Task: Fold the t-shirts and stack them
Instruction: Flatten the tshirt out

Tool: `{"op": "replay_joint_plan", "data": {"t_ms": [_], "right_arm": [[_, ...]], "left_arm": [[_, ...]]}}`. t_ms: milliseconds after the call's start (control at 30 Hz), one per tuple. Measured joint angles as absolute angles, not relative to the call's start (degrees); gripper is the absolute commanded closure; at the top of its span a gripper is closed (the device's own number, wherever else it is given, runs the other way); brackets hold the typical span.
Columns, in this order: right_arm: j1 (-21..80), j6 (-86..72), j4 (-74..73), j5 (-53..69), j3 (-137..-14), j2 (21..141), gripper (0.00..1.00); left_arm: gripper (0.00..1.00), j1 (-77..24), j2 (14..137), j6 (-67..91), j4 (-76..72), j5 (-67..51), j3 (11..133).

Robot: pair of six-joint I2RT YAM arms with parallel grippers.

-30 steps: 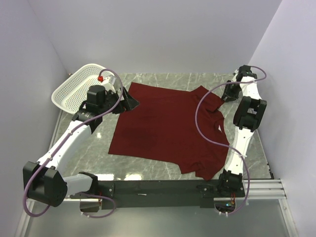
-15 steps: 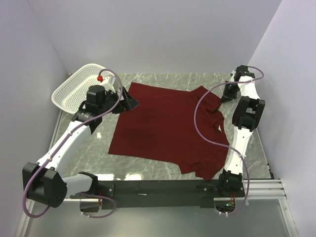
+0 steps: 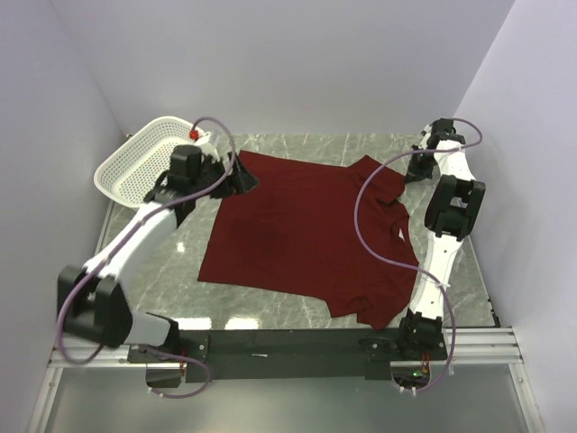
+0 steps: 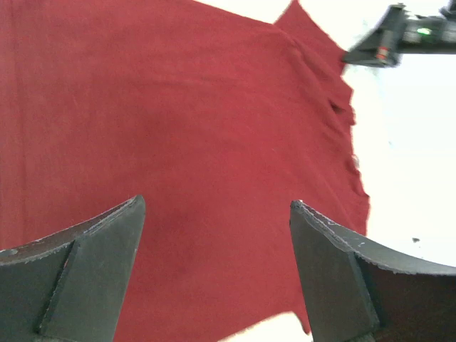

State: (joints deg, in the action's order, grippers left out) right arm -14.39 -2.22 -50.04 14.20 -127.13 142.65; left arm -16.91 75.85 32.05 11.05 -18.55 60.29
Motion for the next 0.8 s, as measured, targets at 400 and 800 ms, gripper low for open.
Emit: {"op": "replay_joint_plan", "data": {"t_ms": [400,800], "right_arm": [[-14.6,-1.2,-42.3,19.9,-113.6,131.9,1.0],[-16.3,0.1,-40.8,24.8,-110.4,130.6,1.0]], "left_arm": [[0.23,-14.5,121.9,23.9,18.8,-10.8,101.3],[0.31,-9.1,142.5,21.7,27.0,-5.2,125.0]]}}
